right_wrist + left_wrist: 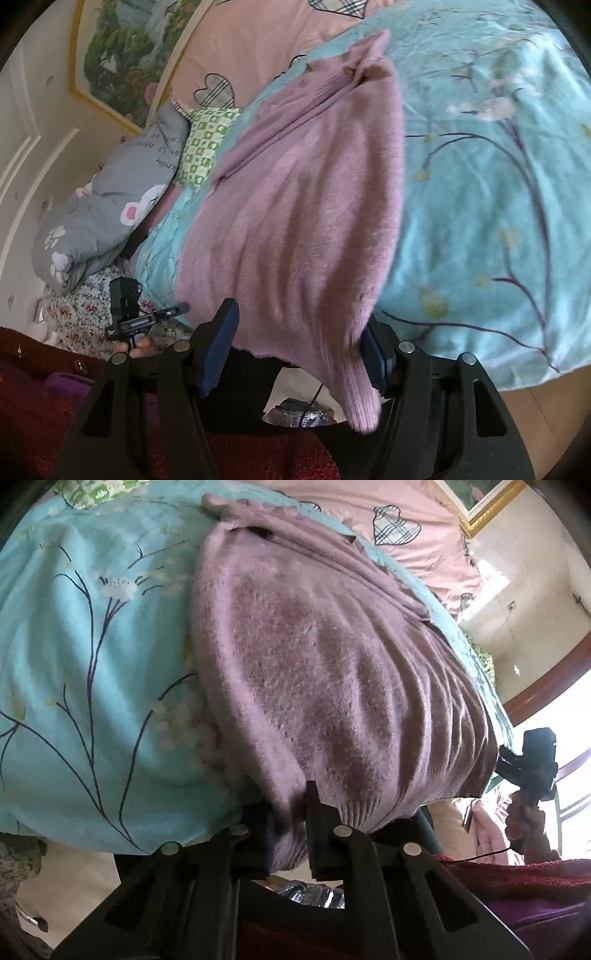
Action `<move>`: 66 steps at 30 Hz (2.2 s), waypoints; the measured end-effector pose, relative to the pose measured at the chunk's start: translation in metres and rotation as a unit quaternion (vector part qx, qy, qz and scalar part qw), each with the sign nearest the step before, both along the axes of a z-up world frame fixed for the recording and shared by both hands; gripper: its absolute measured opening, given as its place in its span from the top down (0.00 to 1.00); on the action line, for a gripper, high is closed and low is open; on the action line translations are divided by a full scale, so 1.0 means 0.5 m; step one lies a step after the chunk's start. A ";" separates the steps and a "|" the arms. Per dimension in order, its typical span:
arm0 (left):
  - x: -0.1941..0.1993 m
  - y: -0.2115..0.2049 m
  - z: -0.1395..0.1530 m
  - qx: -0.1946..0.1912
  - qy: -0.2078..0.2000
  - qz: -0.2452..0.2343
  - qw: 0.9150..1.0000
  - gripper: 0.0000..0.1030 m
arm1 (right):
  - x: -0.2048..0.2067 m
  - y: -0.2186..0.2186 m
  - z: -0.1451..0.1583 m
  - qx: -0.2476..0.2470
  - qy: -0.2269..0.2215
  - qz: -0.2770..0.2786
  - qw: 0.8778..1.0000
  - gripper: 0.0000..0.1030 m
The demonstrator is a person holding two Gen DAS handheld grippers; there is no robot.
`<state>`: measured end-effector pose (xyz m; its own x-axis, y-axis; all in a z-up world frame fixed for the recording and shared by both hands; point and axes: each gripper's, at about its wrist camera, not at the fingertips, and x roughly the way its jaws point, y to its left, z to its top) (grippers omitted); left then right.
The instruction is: Fold small clothes
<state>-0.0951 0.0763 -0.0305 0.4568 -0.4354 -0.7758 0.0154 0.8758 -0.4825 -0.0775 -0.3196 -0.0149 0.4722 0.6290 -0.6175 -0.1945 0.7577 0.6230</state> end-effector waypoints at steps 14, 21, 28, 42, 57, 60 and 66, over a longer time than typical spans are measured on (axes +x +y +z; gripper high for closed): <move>0.007 -0.020 -0.014 -0.029 0.013 -0.029 0.999 0.88 | -0.004 -0.019 -0.036 0.015 0.029 0.000 0.999 0.79; -0.014 -0.010 0.036 -0.030 -0.022 -0.042 0.998 0.94 | -0.020 -0.016 -0.016 0.020 0.020 0.038 0.999 0.92; -0.002 0.017 0.123 -0.077 -0.076 -0.034 0.994 0.94 | -0.010 -0.052 0.043 0.118 -0.042 0.026 0.992 0.93; 0.235 0.100 0.302 -0.092 -0.231 0.004 0.968 0.95 | 0.211 -0.074 0.182 0.213 -0.153 -0.029 0.965 0.93; 0.656 0.189 0.197 -0.046 -0.171 0.073 0.982 0.95 | 0.626 -0.074 0.125 0.149 -0.077 -0.133 0.977 0.93; 0.712 0.193 0.160 -0.031 -0.152 0.077 0.985 0.95 | 0.684 -0.075 0.088 0.123 -0.054 -0.155 0.979 0.93; 0.783 0.198 0.076 -0.005 -0.092 0.085 0.992 0.94 | 0.741 -0.081 0.025 0.082 -0.013 -0.187 0.979 0.92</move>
<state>0.2964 0.1754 0.0077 0.6575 -0.3473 -0.6686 -0.0436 0.8684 -0.4939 0.2927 -0.3602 -0.0021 0.7029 0.4987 -0.5072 0.0590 0.6697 0.7403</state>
